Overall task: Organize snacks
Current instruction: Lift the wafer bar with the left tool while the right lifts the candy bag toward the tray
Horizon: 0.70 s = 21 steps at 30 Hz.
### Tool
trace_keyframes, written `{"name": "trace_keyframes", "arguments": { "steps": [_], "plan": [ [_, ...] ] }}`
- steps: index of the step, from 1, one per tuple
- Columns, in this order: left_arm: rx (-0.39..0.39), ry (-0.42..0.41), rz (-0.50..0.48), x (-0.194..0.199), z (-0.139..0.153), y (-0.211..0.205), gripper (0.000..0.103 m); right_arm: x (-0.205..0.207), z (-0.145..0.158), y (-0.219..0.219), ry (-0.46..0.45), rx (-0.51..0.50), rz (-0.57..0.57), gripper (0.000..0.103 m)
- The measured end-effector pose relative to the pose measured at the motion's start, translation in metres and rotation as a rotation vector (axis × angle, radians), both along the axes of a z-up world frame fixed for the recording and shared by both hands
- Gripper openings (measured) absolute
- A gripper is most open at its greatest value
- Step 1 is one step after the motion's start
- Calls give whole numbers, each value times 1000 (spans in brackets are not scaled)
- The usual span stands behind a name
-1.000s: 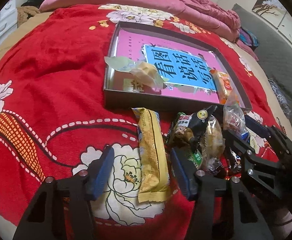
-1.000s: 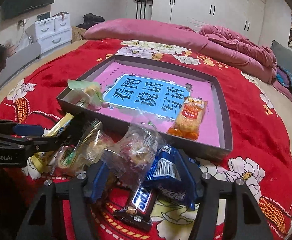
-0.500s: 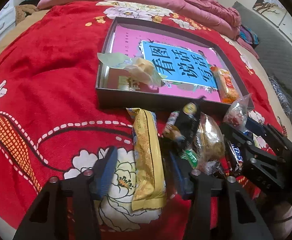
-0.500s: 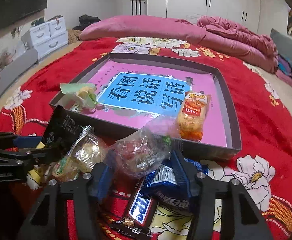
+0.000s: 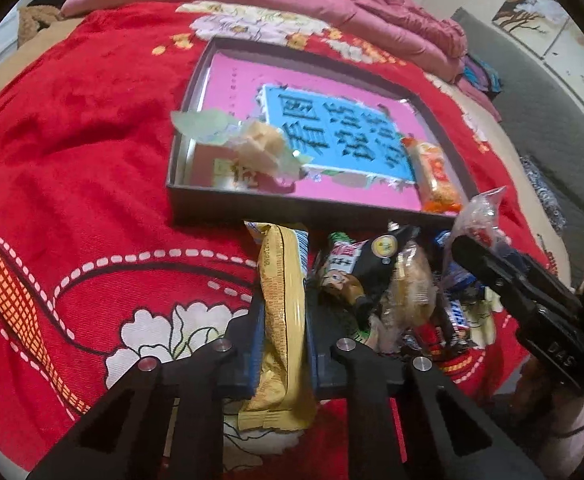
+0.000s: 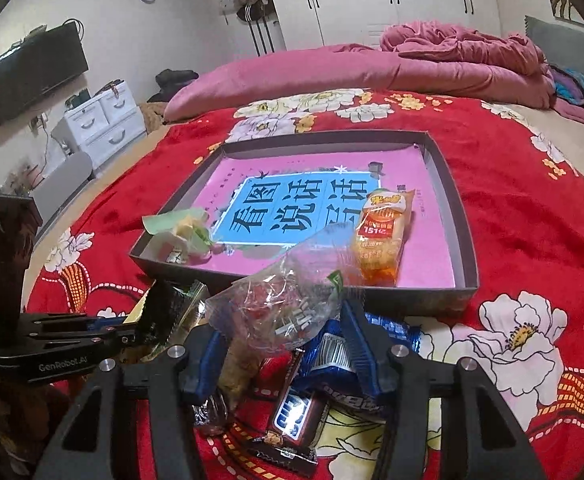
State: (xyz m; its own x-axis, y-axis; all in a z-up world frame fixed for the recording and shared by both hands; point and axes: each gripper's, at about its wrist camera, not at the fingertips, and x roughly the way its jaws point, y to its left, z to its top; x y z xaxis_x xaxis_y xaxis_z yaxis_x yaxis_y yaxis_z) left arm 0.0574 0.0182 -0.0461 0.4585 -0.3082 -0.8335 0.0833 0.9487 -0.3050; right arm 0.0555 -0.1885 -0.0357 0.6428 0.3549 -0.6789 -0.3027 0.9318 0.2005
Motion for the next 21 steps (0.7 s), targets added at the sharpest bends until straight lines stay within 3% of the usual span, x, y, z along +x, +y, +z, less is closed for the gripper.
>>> {"name": "trace_keyframes", "arguments": {
  "steps": [21],
  "plan": [
    [-1,-182,58,-16,38,18,17,-4,14,-11,-49,55,-23,55]
  ]
}}
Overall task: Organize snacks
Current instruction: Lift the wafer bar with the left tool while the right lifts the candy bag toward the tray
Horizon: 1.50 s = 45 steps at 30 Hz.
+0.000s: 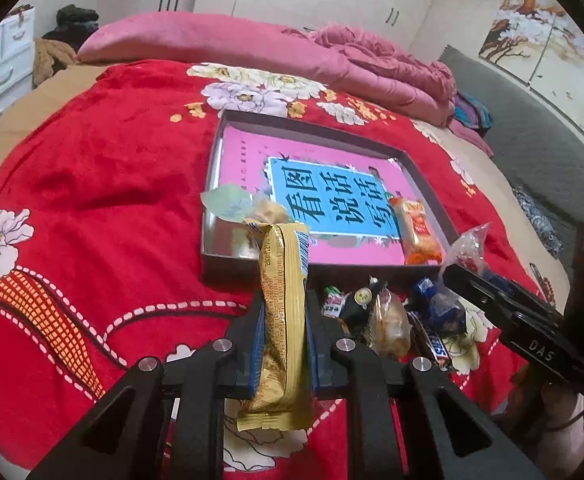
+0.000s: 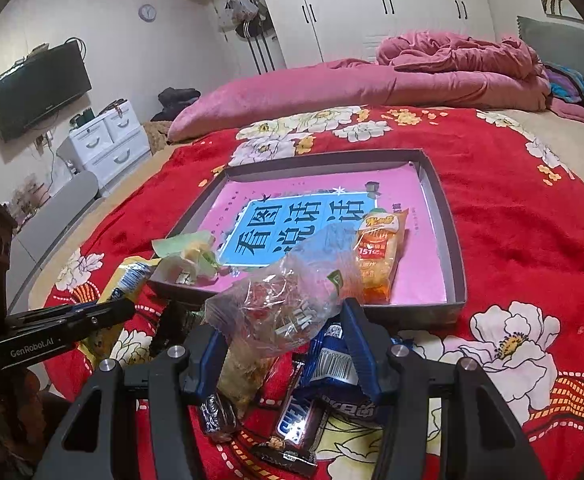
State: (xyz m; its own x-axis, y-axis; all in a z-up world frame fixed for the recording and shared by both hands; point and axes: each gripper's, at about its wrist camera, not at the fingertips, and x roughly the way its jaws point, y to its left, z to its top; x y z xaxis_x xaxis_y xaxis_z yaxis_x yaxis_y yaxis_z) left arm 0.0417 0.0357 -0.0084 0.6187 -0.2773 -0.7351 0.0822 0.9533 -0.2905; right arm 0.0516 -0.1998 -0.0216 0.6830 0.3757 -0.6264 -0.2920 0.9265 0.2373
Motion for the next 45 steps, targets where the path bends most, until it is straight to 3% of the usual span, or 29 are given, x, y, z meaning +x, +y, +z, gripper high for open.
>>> {"name": "trace_keyframes", "arguments": {
  "steps": [21,45],
  "plan": [
    [-50,-36,37,18,1,0,17,10,6,-27,-13,42,-81,55],
    [-50,-51,31,47,-3,-13,17,28,4,-47,-3,57,-151,55]
  ]
}}
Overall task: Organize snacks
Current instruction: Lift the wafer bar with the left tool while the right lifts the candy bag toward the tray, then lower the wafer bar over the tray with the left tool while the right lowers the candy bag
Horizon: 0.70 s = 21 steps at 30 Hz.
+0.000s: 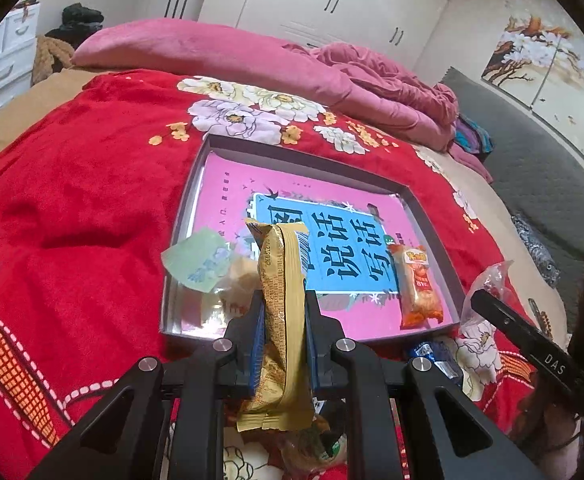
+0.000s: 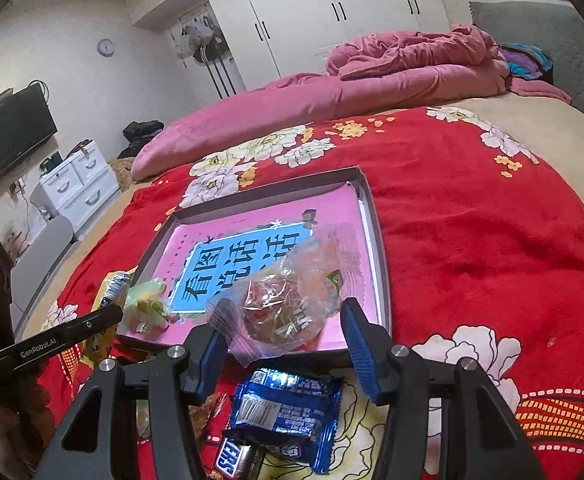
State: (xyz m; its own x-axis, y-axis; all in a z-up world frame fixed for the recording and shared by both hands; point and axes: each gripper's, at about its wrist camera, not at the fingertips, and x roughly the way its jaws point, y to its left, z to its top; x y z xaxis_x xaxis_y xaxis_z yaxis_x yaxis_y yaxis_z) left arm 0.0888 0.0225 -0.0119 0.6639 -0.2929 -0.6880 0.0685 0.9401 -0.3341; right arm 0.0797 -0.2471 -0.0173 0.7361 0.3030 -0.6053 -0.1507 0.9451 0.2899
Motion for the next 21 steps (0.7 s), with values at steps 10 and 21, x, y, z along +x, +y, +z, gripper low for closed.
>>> {"name": "trace_keyframes", "arguments": {
  "steps": [10,21],
  "plan": [
    [16,-9,-21,15,-2,-13,17,7,-2,0,6,-7,-11,55],
    [27,-25,-27,28,-5,-21,17,16,-6,-3,21,-16,-32,55]
  ]
}}
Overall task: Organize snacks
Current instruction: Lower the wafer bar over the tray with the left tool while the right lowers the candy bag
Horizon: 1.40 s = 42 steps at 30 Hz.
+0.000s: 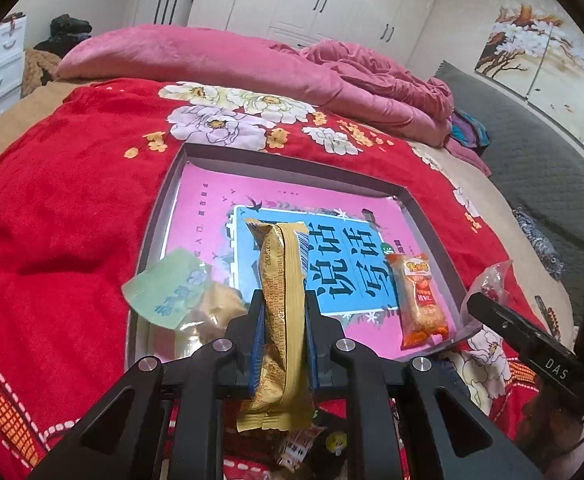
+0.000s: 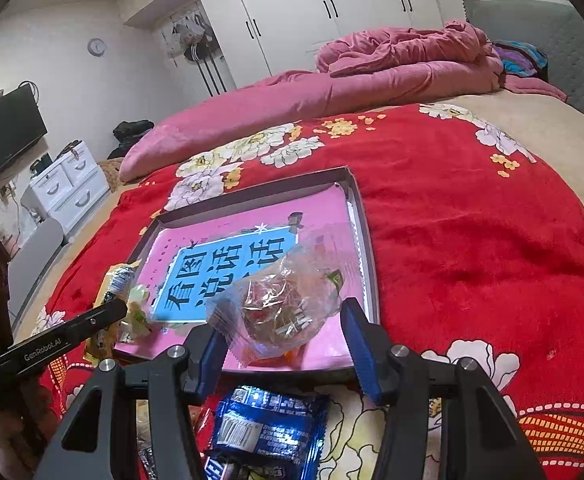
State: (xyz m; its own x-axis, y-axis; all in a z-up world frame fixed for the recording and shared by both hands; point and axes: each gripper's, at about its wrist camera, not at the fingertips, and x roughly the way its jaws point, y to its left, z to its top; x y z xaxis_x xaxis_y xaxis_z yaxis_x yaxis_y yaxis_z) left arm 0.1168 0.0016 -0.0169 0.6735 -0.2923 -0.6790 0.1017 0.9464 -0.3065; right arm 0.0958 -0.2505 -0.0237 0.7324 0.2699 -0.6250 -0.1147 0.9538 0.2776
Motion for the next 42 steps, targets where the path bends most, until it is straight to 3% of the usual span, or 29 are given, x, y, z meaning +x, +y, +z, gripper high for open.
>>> {"name": "trace_keyframes", "arguments": {
  "steps": [17,42],
  "plan": [
    [11,10,-32,20,-11,-11,17,10,-15,4,65,-53,-8,55],
    [27,41,-117,27,-21,-31,18,11,-22,31,89,-77,93,56]
  ]
}}
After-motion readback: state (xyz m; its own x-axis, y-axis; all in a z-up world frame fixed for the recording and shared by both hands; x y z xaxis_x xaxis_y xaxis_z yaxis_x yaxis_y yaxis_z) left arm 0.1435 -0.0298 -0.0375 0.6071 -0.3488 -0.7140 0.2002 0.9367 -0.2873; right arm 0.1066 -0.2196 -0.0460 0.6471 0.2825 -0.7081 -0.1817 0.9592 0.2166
